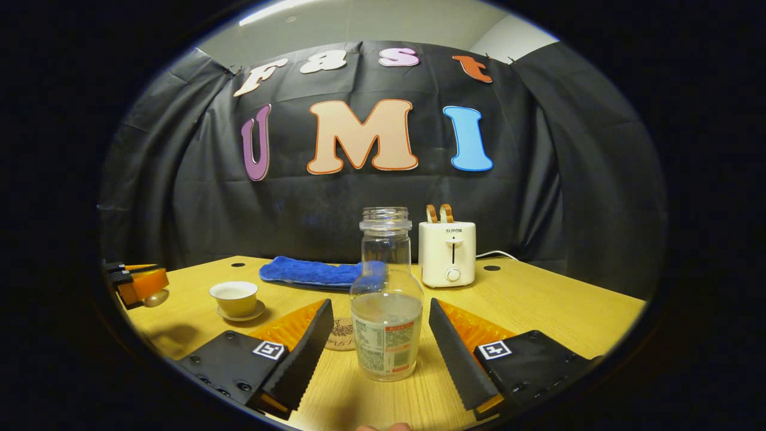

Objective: Open the teacup lid with one hand, grasp the water bottle and pour water into the teacup with the other hand; after pouring, place the water bottle on the coaster and then close the teacup lid.

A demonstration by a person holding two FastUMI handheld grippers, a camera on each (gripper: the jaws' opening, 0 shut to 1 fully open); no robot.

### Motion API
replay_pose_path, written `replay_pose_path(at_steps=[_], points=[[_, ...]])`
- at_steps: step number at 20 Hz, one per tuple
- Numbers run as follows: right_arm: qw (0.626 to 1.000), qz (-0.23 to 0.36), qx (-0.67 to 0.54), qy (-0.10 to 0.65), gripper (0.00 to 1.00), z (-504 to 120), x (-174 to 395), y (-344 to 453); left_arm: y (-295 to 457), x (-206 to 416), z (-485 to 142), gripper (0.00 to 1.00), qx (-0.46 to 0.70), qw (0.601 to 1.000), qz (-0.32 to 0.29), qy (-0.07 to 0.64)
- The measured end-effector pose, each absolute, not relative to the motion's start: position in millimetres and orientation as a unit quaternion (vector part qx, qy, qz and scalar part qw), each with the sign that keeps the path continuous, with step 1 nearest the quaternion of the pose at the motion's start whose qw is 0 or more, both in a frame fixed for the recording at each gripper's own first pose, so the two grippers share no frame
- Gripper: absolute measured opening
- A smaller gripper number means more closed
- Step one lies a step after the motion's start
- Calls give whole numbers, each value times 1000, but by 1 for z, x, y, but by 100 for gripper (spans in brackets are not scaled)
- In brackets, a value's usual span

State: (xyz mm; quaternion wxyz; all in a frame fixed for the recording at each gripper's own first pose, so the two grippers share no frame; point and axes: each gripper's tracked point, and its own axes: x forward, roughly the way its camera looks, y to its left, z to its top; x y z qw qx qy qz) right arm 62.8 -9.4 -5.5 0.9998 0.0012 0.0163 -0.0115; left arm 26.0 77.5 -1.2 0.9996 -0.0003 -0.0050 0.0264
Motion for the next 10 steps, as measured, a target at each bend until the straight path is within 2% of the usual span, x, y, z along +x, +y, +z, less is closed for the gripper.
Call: replay_pose_path(at_steps=[5,6,8,10], points=[[999,-35,0,4,99,-3,81,-13,73,15,0,25,1,1000,2,-8],[999,-36,0,10,92,-5,81,-12,72,14,-1,27,1,1000,0,-6],[999,-37,-1,10,79,-4,83,-13,71,14,-1,25,1,1000,-4,-6],[999,-35,-2,11,76,-3,82,-12,73,12,-1,27,1,1000,-2,-6]])
